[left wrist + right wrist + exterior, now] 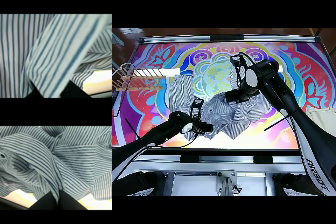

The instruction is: Fold the shirts.

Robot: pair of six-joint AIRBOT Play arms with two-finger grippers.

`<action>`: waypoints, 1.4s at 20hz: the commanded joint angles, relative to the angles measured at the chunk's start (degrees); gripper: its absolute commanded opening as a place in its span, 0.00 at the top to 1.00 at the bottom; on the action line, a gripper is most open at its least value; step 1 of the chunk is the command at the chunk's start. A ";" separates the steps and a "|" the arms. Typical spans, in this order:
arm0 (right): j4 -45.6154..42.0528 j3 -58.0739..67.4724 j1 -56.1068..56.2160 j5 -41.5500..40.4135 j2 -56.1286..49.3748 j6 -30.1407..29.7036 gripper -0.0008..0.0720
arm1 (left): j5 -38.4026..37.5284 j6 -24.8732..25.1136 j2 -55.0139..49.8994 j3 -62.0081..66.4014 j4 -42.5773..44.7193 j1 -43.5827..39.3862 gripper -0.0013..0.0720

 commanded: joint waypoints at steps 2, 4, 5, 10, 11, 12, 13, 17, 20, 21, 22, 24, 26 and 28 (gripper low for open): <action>-0.85 0.02 0.04 0.07 0.07 -0.37 0.88 | -4.81 3.26 3.19 5.77 10.29 1.14 0.90; -2.38 0.35 0.04 1.14 0.46 -2.19 0.88 | -14.40 9.81 7.96 11.15 17.44 3.02 0.90; -3.13 0.76 0.07 2.16 0.79 -3.06 0.88 | -18.62 14.21 10.14 14.03 18.99 4.55 0.90; -2.62 3.32 3.69 3.82 1.92 -2.43 0.88 | -24.48 26.58 13.84 26.40 3.41 13.25 0.90; -5.33 3.32 5.84 3.69 1.64 -0.31 0.88 | -24.68 28.15 13.49 26.82 -0.24 14.12 0.90; -10.12 3.32 8.11 3.65 1.16 2.05 0.88 | -25.62 29.05 12.83 26.80 -2.01 14.58 0.90; -14.73 3.32 9.84 3.67 0.42 4.07 0.88 | -27.82 29.40 11.50 26.77 -2.34 14.84 0.90; -20.22 3.32 11.26 2.43 -1.55 10.01 0.88 | -34.99 30.12 4.72 24.87 -2.73 15.15 0.89; -21.62 3.32 11.26 -1.64 -1.66 13.66 0.88 | -34.95 30.51 0.85 21.92 -2.84 15.15 0.89; -21.55 3.32 11.28 -2.93 -1.86 14.43 0.88 | -34.82 30.91 -0.37 21.68 -3.85 15.15 0.89; -21.57 3.32 11.26 -4.02 -2.19 15.23 0.88 | -34.32 31.61 -1.38 21.68 -5.49 15.15 0.85; -21.84 3.32 11.26 -5.86 -3.08 15.67 0.88 | -32.59 32.92 -2.29 21.68 -9.66 15.15 0.72; -21.84 3.32 11.26 -7.15 -3.76 15.65 0.88 | -31.65 32.98 -2.12 22.25 -11.74 15.17 0.45; -22.03 3.34 11.26 -7.65 -3.76 15.65 0.88 | -32.17 32.17 -1.75 23.89 -12.02 15.56 0.23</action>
